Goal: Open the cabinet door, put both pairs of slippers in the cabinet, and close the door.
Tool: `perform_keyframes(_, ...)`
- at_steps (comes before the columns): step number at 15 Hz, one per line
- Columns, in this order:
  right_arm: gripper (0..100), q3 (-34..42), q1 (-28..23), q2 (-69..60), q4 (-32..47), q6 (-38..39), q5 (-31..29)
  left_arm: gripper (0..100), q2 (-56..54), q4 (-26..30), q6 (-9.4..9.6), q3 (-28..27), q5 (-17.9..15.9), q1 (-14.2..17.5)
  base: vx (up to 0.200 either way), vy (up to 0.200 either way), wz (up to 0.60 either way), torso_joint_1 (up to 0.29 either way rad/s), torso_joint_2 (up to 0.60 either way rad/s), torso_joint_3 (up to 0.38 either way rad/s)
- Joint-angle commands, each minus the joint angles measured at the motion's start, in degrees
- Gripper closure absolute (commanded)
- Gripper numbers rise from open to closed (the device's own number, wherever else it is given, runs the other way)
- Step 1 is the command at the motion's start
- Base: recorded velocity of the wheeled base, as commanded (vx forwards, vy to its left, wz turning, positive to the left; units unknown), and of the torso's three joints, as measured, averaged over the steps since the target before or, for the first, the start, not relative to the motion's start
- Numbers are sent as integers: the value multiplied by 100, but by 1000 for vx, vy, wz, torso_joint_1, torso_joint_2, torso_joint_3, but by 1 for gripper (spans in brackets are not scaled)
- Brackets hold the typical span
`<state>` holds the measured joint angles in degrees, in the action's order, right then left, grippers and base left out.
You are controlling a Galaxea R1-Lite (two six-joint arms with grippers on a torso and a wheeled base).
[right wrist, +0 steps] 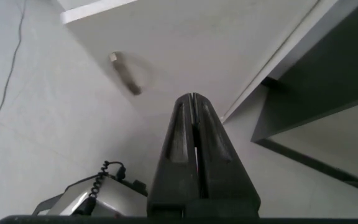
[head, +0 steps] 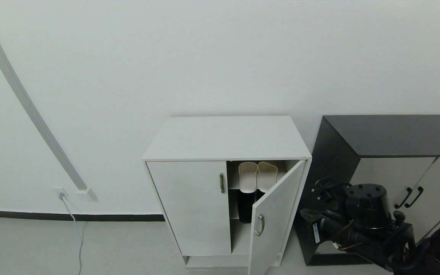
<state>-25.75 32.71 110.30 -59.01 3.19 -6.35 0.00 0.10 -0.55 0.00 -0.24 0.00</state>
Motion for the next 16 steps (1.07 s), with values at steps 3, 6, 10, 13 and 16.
perform_keyframes(3, 100, -326, -142, 1213, -708, -3, 55, 100, 0, -1, -15, 0, 16, 0, 0, 0, 0, 0, 0, 0)
perform_keyframes(6, 100, -563, -203, 1776, -1095, -29, 55, 100, 0, -1, -15, 0, 16, 0, 0, 0, 0, 0, 0, 0)
perform_keyframes(10, 100, -1266, -256, 2083, -1086, -29, 64, 100, 0, -1, -15, 0, 16, 0, 0, 0, 0, 0, 0, 0)
perform_keyframes(13, 100, -1706, -256, 2206, -1059, -29, 64, 100, 0, -1, -15, 0, 16, 0, 0, 0, 0, 0, 0, 0)
perform_keyframes(16, 100, -2031, -256, 2382, -1042, -21, 64, 100, 0, -1, -15, 0, 16, 0, 0, 0, 0, 0, 0, 0)
